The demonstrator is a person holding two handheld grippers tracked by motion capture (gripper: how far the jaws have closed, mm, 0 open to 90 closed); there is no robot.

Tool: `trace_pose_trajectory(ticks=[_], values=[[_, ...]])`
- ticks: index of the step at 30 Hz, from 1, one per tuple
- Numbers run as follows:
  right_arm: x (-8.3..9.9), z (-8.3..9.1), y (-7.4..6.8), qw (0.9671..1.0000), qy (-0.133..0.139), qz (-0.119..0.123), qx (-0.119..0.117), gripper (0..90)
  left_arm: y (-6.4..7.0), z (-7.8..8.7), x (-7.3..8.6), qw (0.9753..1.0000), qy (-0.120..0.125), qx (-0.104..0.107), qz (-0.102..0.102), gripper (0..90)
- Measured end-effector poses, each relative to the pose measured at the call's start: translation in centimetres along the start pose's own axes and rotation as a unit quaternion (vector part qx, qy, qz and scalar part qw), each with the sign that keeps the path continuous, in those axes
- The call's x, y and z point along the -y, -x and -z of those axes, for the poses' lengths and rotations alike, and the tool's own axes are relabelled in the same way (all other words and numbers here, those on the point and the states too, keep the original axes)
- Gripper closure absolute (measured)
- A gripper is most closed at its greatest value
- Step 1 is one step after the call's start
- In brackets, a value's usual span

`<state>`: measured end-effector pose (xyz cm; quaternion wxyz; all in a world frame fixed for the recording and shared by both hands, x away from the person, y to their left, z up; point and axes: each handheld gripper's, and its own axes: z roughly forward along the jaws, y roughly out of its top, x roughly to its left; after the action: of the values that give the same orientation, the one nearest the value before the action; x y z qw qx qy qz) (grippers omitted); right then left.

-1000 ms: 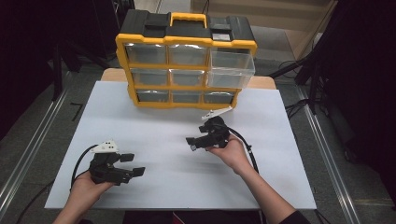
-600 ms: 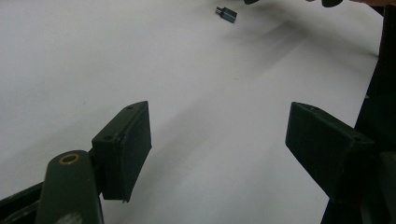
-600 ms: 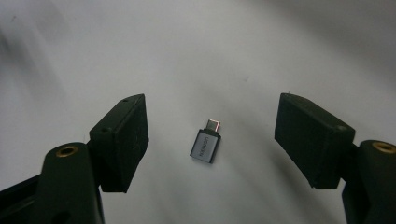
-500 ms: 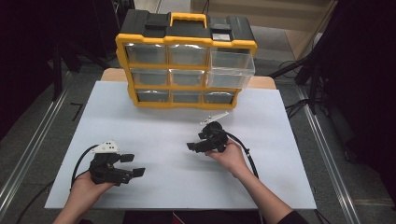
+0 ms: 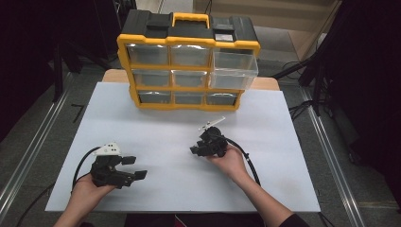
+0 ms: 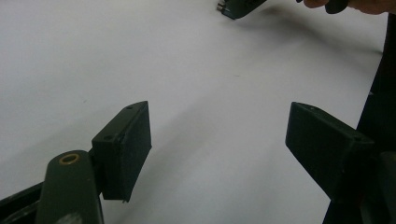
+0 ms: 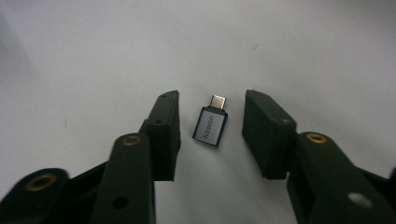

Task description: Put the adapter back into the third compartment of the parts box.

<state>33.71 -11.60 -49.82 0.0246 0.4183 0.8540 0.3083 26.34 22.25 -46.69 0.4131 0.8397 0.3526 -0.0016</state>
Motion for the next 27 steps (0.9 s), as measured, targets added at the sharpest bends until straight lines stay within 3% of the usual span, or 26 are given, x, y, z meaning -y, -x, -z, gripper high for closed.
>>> trace_pose_trajectory(ticks=[7,10,21,24,27], values=[[0.1,0.0,-0.4,1.0,-0.001,0.0,0.007,64.6,0.0,0.0,0.0,1.0,-0.002,0.0,0.0,23.8],[0.2,-0.1,-0.5,0.9998,0.002,0.005,0.018,72.5,0.0,0.0,0.0,1.0,-0.002,0.0,0.001,23.9],[0.1,0.0,-0.1,0.9998,-0.001,0.019,0.007,73.3,0.0,0.0,0.0,1.0,-0.001,0.0,0.0,23.8],[0.1,0.1,0.0,0.9994,-0.001,0.03,0.017,73.4,0.0,0.1,0.0,1.0,-0.001,0.0,0.0,23.9],[0.1,0.4,0.5,0.9998,0.004,0.017,-0.003,73.4,0.0,0.1,0.0,1.0,-0.002,-0.001,0.0,23.9]])
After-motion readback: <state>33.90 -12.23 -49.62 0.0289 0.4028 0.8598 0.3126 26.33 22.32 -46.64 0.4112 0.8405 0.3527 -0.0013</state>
